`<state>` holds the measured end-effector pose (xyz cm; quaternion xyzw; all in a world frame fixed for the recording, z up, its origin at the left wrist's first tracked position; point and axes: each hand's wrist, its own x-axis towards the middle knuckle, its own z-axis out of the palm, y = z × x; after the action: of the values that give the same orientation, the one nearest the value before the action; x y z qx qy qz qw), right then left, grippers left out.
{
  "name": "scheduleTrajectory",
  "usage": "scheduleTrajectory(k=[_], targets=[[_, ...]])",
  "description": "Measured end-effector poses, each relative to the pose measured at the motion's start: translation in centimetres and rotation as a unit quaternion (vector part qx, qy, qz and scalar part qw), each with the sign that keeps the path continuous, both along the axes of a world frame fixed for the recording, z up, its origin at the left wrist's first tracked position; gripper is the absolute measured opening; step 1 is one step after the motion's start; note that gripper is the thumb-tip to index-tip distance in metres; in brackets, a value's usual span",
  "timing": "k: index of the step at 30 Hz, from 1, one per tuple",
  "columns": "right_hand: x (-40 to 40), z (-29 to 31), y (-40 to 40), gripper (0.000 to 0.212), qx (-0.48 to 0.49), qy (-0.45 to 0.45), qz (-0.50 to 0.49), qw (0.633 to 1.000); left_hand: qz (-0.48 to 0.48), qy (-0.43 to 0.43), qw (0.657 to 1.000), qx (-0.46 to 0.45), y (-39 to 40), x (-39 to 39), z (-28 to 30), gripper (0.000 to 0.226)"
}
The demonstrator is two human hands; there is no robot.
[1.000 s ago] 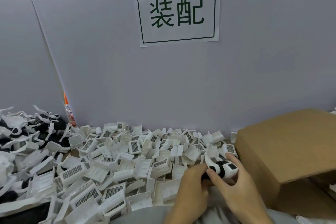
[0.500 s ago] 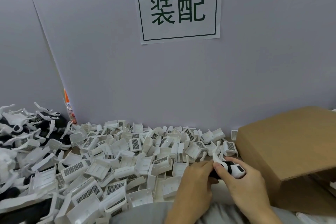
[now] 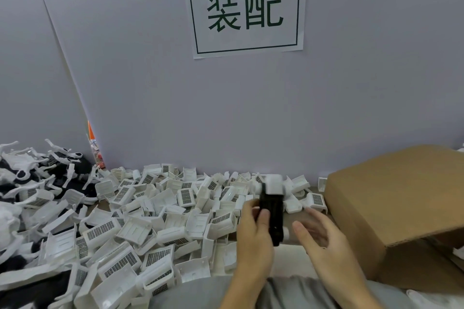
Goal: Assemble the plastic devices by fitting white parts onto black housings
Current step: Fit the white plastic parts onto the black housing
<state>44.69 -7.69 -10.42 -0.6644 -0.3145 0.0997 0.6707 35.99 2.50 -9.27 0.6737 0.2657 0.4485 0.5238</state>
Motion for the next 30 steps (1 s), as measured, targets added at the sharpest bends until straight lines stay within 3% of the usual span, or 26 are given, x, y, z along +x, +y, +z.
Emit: scheduleTrajectory(k=[3, 6, 8, 12, 16, 21, 30], targets=[[0.0, 0.0, -0.1, 0.024, -0.049, -0.017, -0.005, 0.999, -0.011, -0.119, 0.958, -0.26, 1.1, -0.2, 0.2, 0.02], [0.0, 0.0, -0.1, 0.021, -0.105, -0.061, 0.003, 0.993, -0.097, -0.194, 0.883, -0.417, 1.6, -0.6, 0.6, 0.046], [-0.1, -0.1, 0.0, 0.024, -0.135, -0.093, 0.021, 0.986, -0.116, -0.188, 0.887, -0.406, 1.6, -0.6, 0.9, 0.055], [-0.5, 0.0, 0.0, 0.023, -0.173, -0.137, 0.071, 0.973, -0.05, -0.183, 0.898, -0.398, 1.2, -0.3, 1.1, 0.057], [-0.6, 0.0, 0.0, 0.026, -0.174, -0.139, 0.076, 0.972, -0.118, -0.223, 0.853, -0.458, 1.4, -0.6, 1.2, 0.02], [-0.9, 0.3, -0.3, 0.025, -0.134, -0.091, 0.116, 0.98, -0.14, -0.246, 0.834, -0.474, 1.5, -0.6, 0.9, 0.03], [-1.2, 0.6, -0.6, 0.015, -0.098, -0.053, 0.163, 0.98, -0.226, -0.149, 0.89, -0.366, 0.6, -0.9, 1.0, 0.042]])
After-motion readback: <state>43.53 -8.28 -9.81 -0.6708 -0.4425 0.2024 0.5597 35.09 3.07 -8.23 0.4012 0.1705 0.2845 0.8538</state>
